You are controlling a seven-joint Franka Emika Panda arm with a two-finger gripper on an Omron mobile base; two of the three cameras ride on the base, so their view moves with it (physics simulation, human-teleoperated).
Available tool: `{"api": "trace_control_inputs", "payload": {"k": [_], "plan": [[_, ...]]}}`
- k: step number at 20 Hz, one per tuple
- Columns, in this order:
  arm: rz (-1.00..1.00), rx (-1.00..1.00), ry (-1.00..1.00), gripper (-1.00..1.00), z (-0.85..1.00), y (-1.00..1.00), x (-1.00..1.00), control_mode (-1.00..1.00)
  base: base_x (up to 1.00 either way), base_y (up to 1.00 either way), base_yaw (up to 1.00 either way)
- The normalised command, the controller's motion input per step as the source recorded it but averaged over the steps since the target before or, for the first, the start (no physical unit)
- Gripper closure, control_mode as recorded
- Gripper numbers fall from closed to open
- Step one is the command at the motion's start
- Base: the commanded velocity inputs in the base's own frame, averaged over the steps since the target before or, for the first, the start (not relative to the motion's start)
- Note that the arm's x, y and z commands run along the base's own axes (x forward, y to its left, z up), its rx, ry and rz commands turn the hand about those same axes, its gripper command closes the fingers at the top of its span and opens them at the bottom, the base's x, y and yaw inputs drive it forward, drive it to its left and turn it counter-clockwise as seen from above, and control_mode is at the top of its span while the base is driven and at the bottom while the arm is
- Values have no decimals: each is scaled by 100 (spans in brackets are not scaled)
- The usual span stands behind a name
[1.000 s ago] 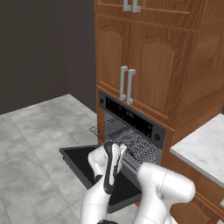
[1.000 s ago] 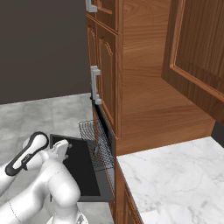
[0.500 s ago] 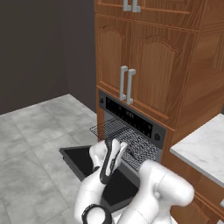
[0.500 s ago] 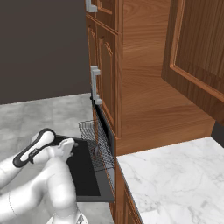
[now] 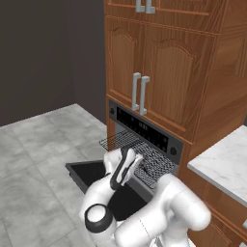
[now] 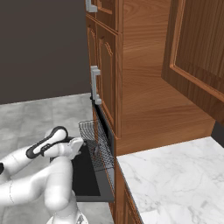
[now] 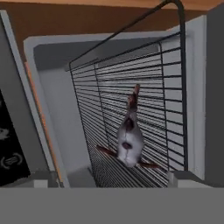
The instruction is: Place the fish on the top rack of the oven, and slide the tray back inside. Close the oven door.
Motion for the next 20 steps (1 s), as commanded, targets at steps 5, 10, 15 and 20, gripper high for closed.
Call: {"api": "trace_control_inputs", "payload": {"k": [5,10,15,20], "plan": [[-12,-1,0,-100,-49,21,56,-100,0,0,0],[-12,-4,0,-100,-59,23,54,-100,0,0,0],[-10,-5,-1,-100,-72,41,39,-100,0,0,0],[-5,-6,-6,-100,-70,66,6,-100,0,0,0]]}}
